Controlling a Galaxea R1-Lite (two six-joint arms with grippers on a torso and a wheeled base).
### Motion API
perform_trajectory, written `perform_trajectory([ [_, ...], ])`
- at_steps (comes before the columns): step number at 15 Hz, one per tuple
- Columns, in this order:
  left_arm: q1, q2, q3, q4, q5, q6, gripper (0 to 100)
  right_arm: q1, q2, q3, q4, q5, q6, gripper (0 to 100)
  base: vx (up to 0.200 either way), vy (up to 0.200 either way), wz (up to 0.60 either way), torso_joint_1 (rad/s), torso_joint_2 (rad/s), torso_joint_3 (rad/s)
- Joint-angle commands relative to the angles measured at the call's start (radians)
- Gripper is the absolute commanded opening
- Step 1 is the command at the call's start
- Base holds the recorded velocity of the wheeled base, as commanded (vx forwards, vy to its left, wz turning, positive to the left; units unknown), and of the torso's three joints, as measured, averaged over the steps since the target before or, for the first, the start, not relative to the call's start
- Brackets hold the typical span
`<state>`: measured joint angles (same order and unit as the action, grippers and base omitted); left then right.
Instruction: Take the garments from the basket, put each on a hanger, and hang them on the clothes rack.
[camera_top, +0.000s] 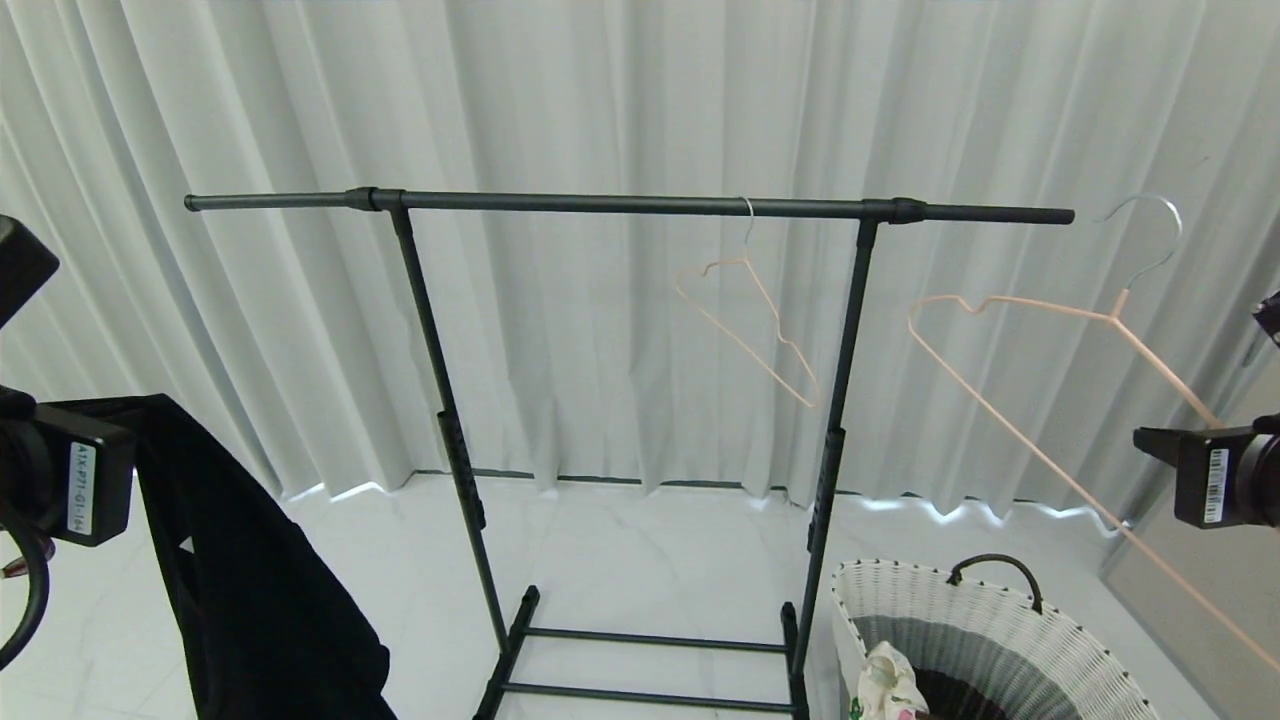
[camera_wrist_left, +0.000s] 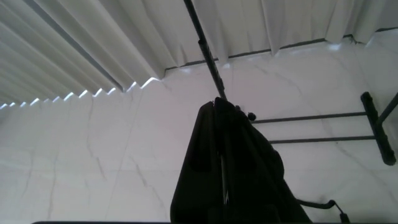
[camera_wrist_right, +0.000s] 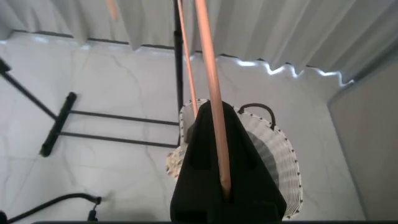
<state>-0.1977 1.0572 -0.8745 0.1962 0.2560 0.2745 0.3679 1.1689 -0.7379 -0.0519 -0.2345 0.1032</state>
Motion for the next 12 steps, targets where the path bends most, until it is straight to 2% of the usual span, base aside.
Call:
perform_trajectory([
  [1,0.0,0.003,0.003,0.0,0.0,-0.001,0,0.016,-0.009,0.002,0.001,0.006,0.0,0,-0.2,0.0,0.0,0.002,0.0,0.002],
  [2,0.0,0.004,0.008,0.0,0.0,-0.001,0,0.023,-0.008,0.003,0.001,0.014,0.001,0,-0.2,0.0,0.0,0.012,0.01,0.002],
  [3,-0.002,0.006,0.017,0.0,0.0,-0.001,0,0.031,-0.005,0.006,0.001,0.029,0.003,0,0.0,0.0,0.0,0.0,0.0,0.0],
  [6,-0.016,0.004,0.051,0.0,-0.006,-0.004,0,0.036,-0.008,0.04,-0.002,0.145,0.006,0,0.0,0.0,0.0,0.0,0.0,0.0],
  [8,-0.063,0.017,0.065,0.0,-0.009,-0.012,0,0.048,-0.009,0.049,-0.002,0.234,0.013,0,0.0,0.0,0.0,0.0,0.0,0.0],
  [10,-0.143,0.066,0.046,-0.001,-0.003,-0.08,0,0.098,-0.018,0.054,-0.002,0.345,0.043,0,0.0,0.0,0.0,0.0,0.0,0.0],
  [11,-0.169,0.09,0.025,-0.003,0.003,-0.12,0,0.126,-0.018,0.061,-0.002,0.371,0.053,0,0.0,0.0,0.0,0.0,0.0,0.0],
  [12,-0.215,0.15,-0.023,-0.011,0.046,-0.201,0,0.203,-0.02,0.083,-0.006,0.391,0.073,0,0.0,0.0,0.0,0.0,0.0,0.0],
])
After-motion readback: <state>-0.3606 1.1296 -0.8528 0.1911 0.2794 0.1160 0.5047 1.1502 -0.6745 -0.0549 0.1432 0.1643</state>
